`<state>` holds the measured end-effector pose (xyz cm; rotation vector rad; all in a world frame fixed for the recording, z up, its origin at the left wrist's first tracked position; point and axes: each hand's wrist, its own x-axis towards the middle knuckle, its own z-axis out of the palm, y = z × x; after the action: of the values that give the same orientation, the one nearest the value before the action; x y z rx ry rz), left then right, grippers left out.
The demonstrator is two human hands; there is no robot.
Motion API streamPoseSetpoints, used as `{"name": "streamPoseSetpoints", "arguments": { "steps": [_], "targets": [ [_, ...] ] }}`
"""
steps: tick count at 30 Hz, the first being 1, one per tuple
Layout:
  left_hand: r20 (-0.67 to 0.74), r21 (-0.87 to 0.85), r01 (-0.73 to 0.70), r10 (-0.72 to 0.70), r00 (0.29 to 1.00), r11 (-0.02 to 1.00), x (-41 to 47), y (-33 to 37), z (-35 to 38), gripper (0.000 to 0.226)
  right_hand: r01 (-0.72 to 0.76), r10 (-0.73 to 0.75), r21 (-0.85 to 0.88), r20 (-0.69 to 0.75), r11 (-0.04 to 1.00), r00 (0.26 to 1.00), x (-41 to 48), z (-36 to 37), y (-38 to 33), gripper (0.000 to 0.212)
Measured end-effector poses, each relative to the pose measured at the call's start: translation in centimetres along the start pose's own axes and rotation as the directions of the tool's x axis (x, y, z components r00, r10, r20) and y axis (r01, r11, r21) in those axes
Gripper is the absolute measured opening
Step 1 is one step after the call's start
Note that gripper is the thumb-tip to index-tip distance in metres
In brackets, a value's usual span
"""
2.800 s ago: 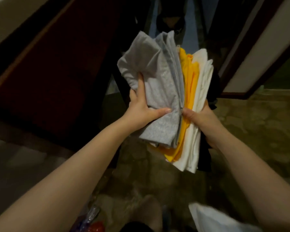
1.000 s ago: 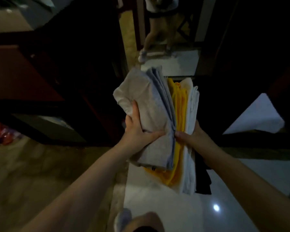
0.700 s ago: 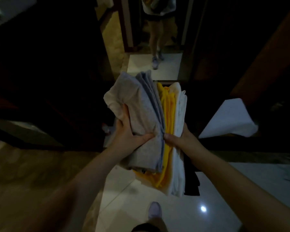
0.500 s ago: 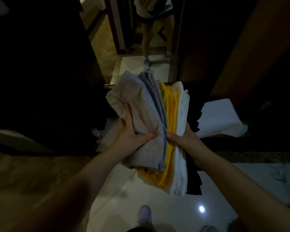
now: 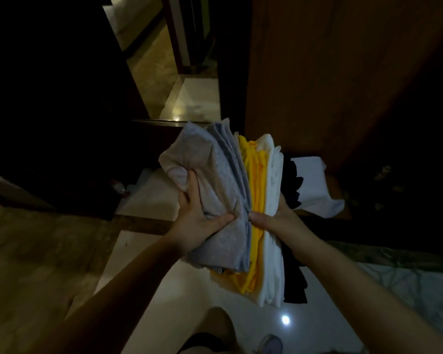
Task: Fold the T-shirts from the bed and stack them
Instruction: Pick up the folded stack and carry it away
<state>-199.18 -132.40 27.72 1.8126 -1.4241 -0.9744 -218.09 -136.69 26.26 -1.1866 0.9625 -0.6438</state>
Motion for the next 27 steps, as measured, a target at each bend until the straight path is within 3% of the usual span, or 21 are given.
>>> {"name": "streamPoseSetpoints", "arguments": {
  "steps": [5,9,11,13,16,19,21,24,27],
  "targets": [
    [-0.004,0.113,-0.014,0.014,1.000,0.994,3.4,1.8,5.3,0.121,-0.037,0.042,0.072,-0.076,0.997,0.996,-0.2,-5.3,1.7,0.142],
    [0.133,0.093,0.007,-0.019,0.991,0.996,7.1,4.1,9.3,0.125,-0.046,0.061,0.097,-0.160,0.994,0.985,0.5,-10.4,2.4,0.142],
    [0.135,0.117,-0.012,-0.004,0.991,0.993,9.1,4.8,11.0,0.130,-0.042,0.066,0.125,-0.191,0.991,0.979,1.5,-12.6,2.6,0.140],
    [0.133,0.169,-0.045,0.023,0.991,0.985,11.4,5.9,12.2,0.134,-0.028,0.058,0.149,-0.202,0.988,0.978,2.9,-14.5,2.6,0.135],
    [0.145,0.166,0.028,-0.052,0.988,0.986,15.5,7.4,13.9,0.129,-0.023,0.061,0.186,-0.200,0.982,0.978,6.1,-17.5,3.1,0.118],
    [0.054,0.239,-0.035,0.023,0.998,0.970,19.5,7.5,15.9,0.140,-0.020,0.048,0.162,-0.168,0.987,0.985,10.3,-20.5,3.9,0.134],
    [0.009,0.292,-0.081,0.082,0.997,0.953,21.9,6.7,17.4,0.126,-0.008,0.033,0.166,-0.150,0.986,0.988,12.8,-22.0,4.6,0.138],
    [0.034,0.266,-0.003,-0.006,0.999,0.964,25.3,4.5,19.3,0.113,0.000,0.024,0.187,-0.127,0.982,0.992,16.2,-24.0,6.8,0.118],
    [0.058,0.193,0.047,-0.059,0.997,0.980,29.2,2.5,20.2,0.112,0.026,-0.007,0.153,-0.127,0.988,0.992,19.9,-25.2,9.0,0.129]
  ]
}}
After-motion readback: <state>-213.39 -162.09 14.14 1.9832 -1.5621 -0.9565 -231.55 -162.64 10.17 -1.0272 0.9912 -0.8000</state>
